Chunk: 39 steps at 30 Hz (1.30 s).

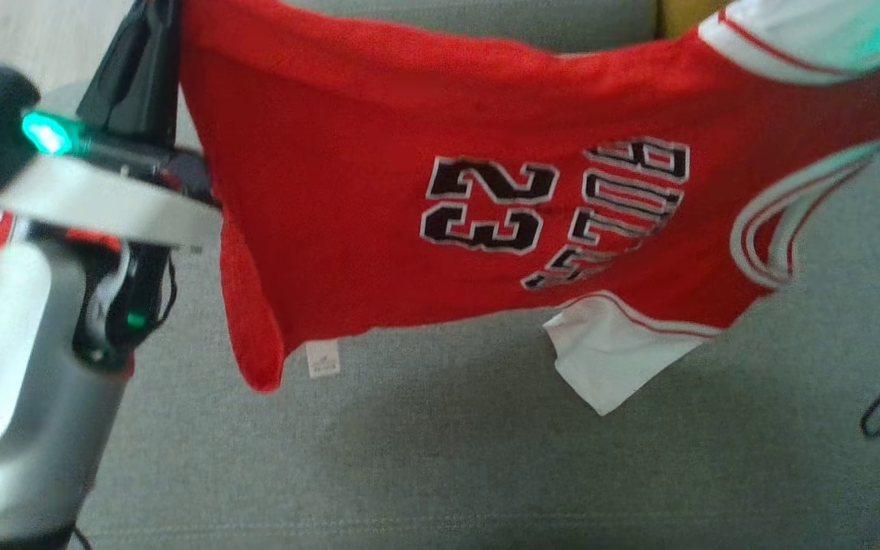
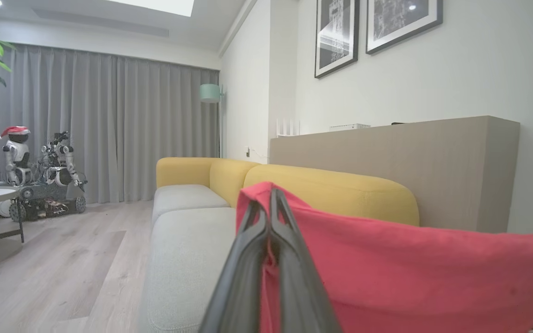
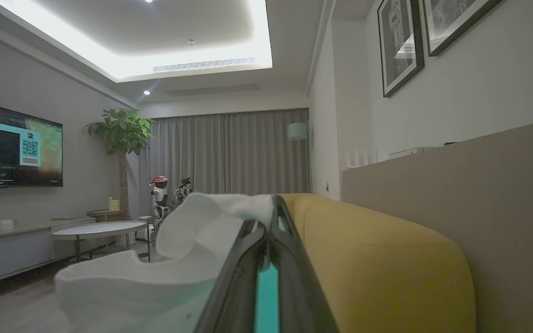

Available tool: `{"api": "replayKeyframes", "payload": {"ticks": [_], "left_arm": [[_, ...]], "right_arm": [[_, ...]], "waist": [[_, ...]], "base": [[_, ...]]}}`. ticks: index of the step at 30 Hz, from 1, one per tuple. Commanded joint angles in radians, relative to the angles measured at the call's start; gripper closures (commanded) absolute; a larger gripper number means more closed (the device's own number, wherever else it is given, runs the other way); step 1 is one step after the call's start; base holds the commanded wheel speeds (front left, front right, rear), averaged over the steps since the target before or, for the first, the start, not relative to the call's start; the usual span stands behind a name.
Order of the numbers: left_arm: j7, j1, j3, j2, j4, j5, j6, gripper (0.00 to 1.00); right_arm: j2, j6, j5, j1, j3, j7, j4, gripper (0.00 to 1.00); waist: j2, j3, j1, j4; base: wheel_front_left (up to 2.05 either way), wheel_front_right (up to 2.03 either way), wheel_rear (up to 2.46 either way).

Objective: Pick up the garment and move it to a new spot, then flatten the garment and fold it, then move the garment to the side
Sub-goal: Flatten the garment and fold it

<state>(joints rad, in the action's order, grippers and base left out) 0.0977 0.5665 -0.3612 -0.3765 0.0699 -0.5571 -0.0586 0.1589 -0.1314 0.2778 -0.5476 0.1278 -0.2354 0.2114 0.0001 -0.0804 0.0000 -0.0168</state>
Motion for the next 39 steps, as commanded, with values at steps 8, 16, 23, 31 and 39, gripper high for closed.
{"api": "replayKeyframes", "payload": {"ticks": [8, 16, 23, 31, 39], "left_arm": [[0.056, 0.393, 0.009, 0.045, -0.309, 0.014, 0.095, 1.0], [0.156, 0.71, 0.004, 0.103, -0.679, 0.086, 0.139, 1.0], [0.164, 0.809, 0.08, 0.14, -0.767, 0.152, 0.151, 1.0], [0.164, 0.733, 0.086, 0.186, -0.922, 0.193, 0.174, 1.0], [0.164, 0.621, 0.072, 0.228, -1.041, 0.206, 0.186, 1.0]], "right_arm": [[0.043, 0.001, 0.064, -0.412, -0.097, 0.08, -0.279, 1.0], [0.014, 0.001, 0.093, -0.807, -0.187, 0.32, -0.671, 1.0], [-0.036, 0.001, 0.115, -1.011, -0.258, 0.459, -0.954, 1.0], [-0.071, 0.001, 0.147, -0.97, -0.363, 0.476, -1.214, 1.0], [-0.096, 0.001, 0.195, -0.82, -0.465, 0.482, -1.363, 1.0]], "waist": [[-0.0001, -0.121, 0.0, -0.006], [-0.0001, -0.193, 0.0, 0.001], [-0.0001, -0.267, 0.0, 0.017], [-0.0001, -0.319, 0.0, 0.023], [-0.0001, -0.335, 0.0, 0.025]], "base": [[0.0, 0.0, 0.0], [0.0, 0.0, 0.0], [0.0, 0.0, 0.0], [0.0, 0.0, 0.0], [0.0, 0.0, 0.0]]}}
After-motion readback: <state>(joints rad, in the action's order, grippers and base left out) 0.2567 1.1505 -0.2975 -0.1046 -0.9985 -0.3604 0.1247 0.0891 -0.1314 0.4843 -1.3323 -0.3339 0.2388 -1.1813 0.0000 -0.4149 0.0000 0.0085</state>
